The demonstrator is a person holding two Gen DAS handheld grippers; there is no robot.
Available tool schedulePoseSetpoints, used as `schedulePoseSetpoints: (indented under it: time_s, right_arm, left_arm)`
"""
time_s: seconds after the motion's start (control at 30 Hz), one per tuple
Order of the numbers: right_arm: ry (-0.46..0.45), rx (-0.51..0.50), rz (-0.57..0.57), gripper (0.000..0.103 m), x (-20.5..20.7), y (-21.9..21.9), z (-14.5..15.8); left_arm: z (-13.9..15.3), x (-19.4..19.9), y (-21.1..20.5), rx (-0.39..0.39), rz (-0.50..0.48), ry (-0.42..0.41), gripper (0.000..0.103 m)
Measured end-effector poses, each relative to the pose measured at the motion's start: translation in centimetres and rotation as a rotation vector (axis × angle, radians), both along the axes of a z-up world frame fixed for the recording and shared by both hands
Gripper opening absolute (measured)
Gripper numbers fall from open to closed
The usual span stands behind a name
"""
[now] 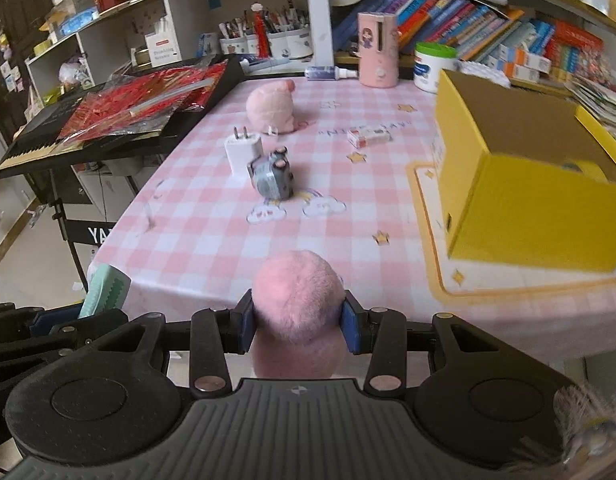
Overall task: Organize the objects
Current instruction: 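Carry the pink chick and mint-green item toward the yellow box with both tools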
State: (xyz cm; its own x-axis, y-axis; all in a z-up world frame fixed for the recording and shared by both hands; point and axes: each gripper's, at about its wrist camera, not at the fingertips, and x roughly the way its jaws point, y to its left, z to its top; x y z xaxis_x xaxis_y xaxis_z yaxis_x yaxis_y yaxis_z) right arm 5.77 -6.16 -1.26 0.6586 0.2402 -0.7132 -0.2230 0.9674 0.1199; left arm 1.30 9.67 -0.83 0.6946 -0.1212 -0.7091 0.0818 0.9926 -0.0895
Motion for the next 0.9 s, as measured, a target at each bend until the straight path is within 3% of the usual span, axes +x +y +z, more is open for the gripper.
schedulePoseSetpoints:
  time_s: [0.37,0.9]
  right_arm:
    - [0.045,0.032,-0.139,0.04,-4.2,-3.4,-1.4]
    - [0.061,0.029,-0.406,0.04,-7.5,-10.6,-1.7]
  left_arm:
    - [-0.7,-2.1,-3.0,0.022,-0.146,0.027,0.017]
    - [-1.0,-0.9,-10.0,0.013,-0.4,0.026,0.017]
